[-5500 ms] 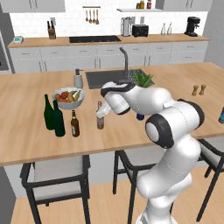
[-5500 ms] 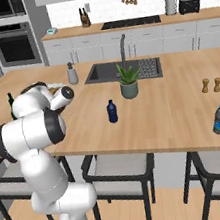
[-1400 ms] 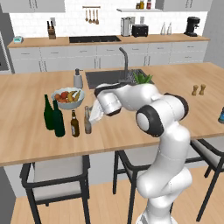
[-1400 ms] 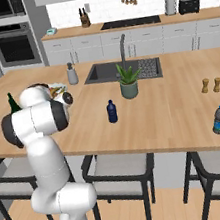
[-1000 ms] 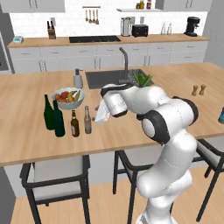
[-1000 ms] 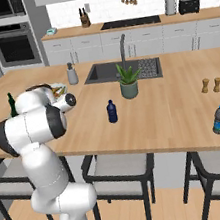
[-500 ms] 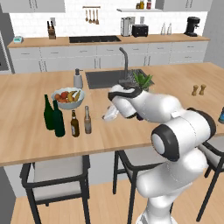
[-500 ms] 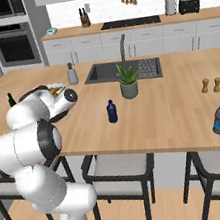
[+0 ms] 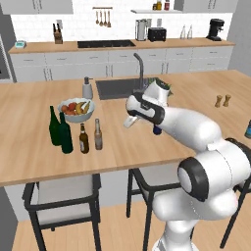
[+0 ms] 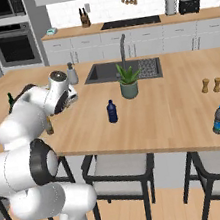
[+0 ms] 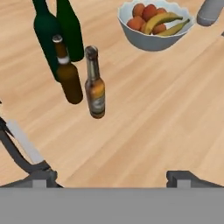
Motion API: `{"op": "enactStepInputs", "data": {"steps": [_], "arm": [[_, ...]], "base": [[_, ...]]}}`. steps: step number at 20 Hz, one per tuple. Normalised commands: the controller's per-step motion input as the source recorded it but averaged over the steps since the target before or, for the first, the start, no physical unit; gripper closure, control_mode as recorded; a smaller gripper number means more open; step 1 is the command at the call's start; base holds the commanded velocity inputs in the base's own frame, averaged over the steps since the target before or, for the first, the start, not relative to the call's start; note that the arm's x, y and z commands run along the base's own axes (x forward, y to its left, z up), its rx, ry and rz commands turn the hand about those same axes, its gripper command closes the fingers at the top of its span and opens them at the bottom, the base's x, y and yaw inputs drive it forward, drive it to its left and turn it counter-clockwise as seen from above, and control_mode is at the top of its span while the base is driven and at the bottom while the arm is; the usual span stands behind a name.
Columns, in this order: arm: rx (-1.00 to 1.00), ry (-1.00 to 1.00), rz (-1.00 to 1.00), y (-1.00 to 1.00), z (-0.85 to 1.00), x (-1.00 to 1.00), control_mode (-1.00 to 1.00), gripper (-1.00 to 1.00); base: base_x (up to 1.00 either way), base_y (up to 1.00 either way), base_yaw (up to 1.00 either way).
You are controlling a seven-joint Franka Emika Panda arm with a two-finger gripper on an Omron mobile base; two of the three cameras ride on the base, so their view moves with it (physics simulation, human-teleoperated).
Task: Move the plastic bottles in the middle to the plastics group, and the glass bottles in the middle to the glass group.
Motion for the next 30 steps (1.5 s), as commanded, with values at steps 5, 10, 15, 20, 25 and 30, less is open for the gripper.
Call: {"op": "enactStepInputs", "data": {"steps": [5,10,15,20,25,30], "arm": [[-0.02,0.15,-0.57,-0.38,0.22,-0.32,-1.00,-1.00],[0.00,0.04,-0.76,-0.36,-0.01,-0.15,-1.00,-1.00],[0.00,-0.06,-0.69,-0.43,-0.16,-0.04,-1.00,-1.00],[0.00,-0.02,-0.40,-0.54,-0.11,0.06,-1.00,-1.00],[0.00,-0.01,-0.03,-0.50,0.00,0.04,-1.00,-1.00],[-0.03,-0.06,0.01,-0.37,-0.12,0.13,-1.00,-1.00]], "base": [[0.00,0.00,0.00],[0.00,0.00,0.00],[0.00,0.00,0.00],[0.00,0.00,0.00],[0.00,0.00,0.00],[0.00,0.00,0.00]]}}
